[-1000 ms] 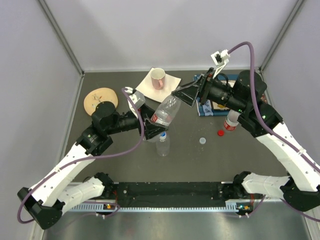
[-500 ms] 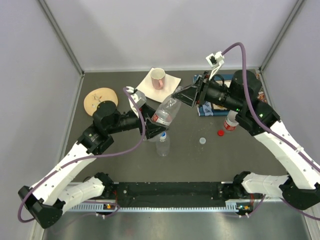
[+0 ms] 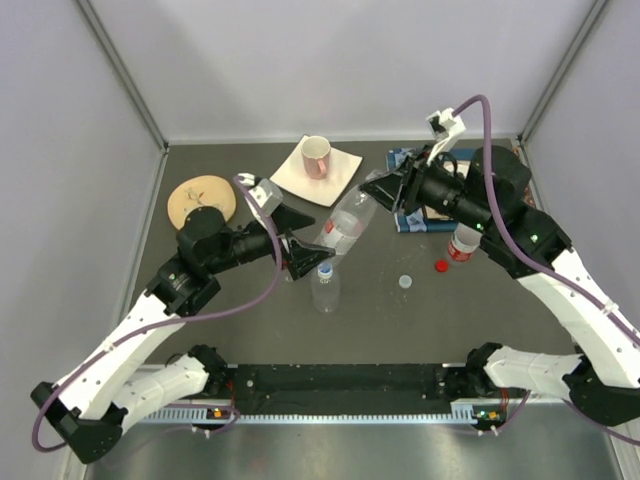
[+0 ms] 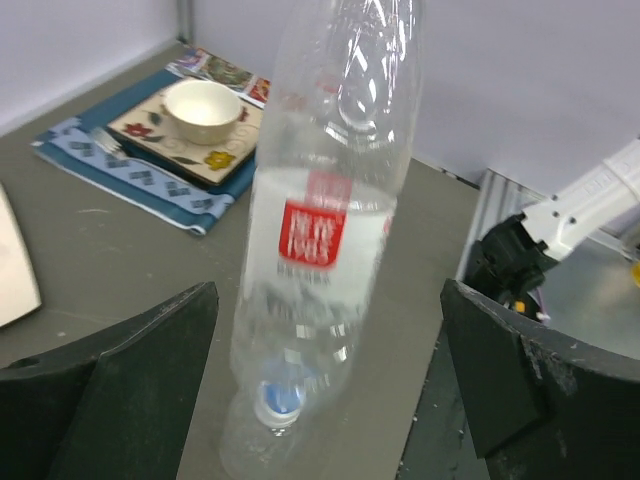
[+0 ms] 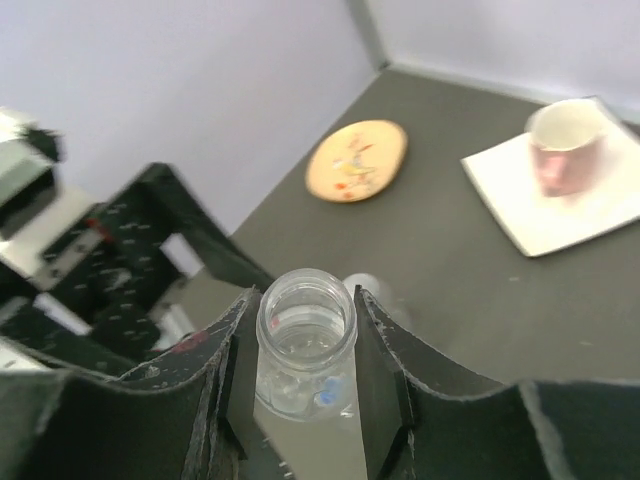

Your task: Unscrew the bottle caps

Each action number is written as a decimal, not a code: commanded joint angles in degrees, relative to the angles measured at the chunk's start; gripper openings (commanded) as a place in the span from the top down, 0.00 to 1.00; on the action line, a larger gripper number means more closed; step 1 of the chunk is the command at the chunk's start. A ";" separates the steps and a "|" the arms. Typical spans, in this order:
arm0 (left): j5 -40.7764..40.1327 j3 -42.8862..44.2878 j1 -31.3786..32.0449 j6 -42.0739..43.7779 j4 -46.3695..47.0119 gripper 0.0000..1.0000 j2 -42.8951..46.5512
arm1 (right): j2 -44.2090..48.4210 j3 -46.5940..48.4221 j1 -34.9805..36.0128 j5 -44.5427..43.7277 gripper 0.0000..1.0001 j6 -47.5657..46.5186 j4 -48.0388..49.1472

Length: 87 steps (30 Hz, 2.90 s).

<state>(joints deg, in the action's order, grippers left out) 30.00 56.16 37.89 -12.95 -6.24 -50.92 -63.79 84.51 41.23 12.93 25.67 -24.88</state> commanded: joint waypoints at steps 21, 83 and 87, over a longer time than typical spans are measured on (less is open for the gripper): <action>-24.20 -4.92 0.08 6.00 -8.79 0.01 19.71 | -8.72 -19.81 -1.07 -58.01 1.00 -13.80 8.70; -19.54 -7.47 0.17 2.84 -6.24 0.01 16.99 | -3.54 -31.16 -4.67 -49.84 0.44 -5.98 9.24; -19.45 -7.38 0.17 2.84 -6.15 0.01 16.99 | -3.53 -30.37 -4.67 -49.67 0.39 -6.25 9.06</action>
<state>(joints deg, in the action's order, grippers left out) 9.69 48.90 37.89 -9.37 -15.51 -33.67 -69.10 52.58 36.73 -37.28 18.98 -15.31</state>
